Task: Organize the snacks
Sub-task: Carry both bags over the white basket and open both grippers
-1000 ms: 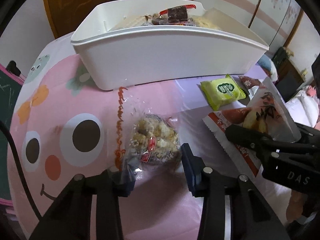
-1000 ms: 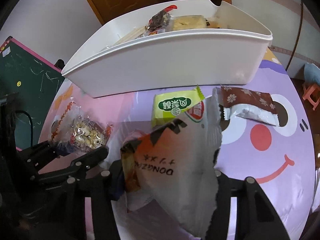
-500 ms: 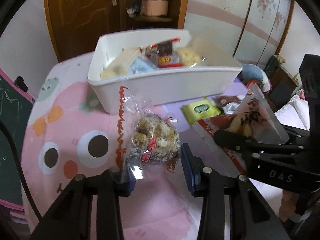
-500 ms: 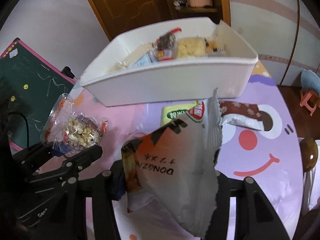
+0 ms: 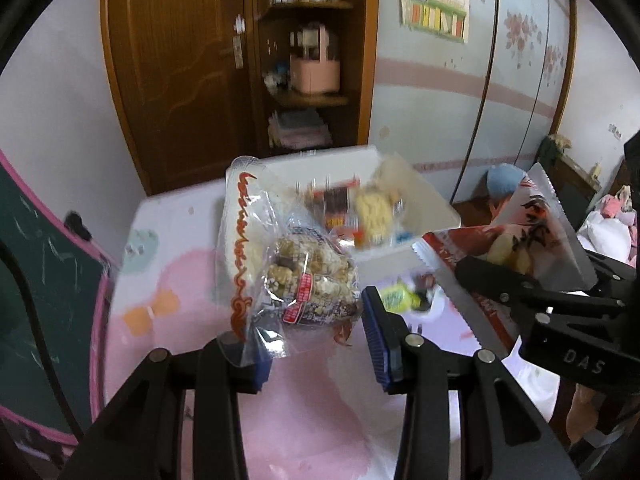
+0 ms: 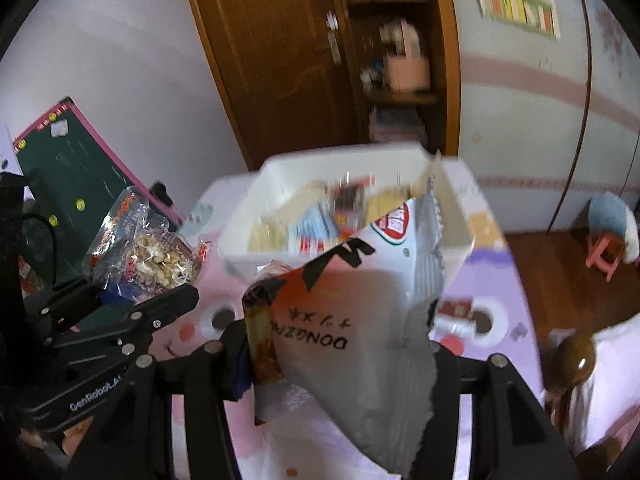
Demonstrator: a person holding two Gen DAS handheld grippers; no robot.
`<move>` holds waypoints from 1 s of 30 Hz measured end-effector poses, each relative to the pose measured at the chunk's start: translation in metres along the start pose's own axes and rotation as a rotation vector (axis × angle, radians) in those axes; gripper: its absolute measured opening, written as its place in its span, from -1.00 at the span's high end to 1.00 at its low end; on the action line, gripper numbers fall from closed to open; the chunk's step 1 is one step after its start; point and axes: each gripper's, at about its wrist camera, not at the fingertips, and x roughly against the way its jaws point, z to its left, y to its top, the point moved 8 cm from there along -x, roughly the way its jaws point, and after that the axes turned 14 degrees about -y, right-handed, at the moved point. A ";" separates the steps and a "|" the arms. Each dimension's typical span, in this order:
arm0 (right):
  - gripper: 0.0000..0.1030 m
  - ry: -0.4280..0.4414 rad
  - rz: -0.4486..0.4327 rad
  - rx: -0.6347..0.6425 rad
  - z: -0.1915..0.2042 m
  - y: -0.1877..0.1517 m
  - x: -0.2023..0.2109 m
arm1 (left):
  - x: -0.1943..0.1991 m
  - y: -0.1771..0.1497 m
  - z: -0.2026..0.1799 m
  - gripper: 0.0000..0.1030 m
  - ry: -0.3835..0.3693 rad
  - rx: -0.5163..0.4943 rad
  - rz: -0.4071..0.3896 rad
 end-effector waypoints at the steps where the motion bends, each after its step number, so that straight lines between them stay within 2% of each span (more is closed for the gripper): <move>1: -0.03 -0.007 -0.030 0.004 -0.002 0.015 0.009 | 0.006 0.011 -0.001 0.25 0.001 -0.006 -0.014; 8: -0.03 -0.061 -0.182 0.006 -0.018 0.092 0.044 | 0.044 0.093 -0.007 0.24 0.035 -0.075 -0.132; 14: -0.04 -0.083 -0.224 -0.010 -0.029 0.144 0.045 | 0.043 0.143 -0.003 0.24 0.089 -0.109 -0.173; 22: -0.04 -0.118 -0.213 -0.020 -0.034 0.185 0.008 | 0.011 0.192 0.016 0.24 0.107 -0.080 -0.157; 30: -0.04 -0.140 -0.108 -0.011 -0.027 0.182 -0.060 | -0.049 0.200 0.033 0.24 0.123 -0.071 -0.079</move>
